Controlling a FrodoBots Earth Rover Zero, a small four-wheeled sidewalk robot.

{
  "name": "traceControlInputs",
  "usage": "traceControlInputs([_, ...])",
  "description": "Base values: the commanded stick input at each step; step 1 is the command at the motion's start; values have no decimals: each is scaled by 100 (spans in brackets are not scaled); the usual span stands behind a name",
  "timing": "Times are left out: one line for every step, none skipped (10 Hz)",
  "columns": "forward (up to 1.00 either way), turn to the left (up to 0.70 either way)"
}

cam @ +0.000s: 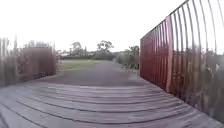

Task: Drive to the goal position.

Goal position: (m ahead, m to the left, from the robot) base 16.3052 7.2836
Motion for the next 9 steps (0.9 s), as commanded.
traceControlInputs([70,0])
traceControlInputs([70,0])
traceControlInputs([70,0])
traceControlInputs([70,0])
traceControlInputs([70,0])
traceControlInputs([70,0])
traceControlInputs([70,0])
traceControlInputs([70,0])
traceControlInputs([70,-14])
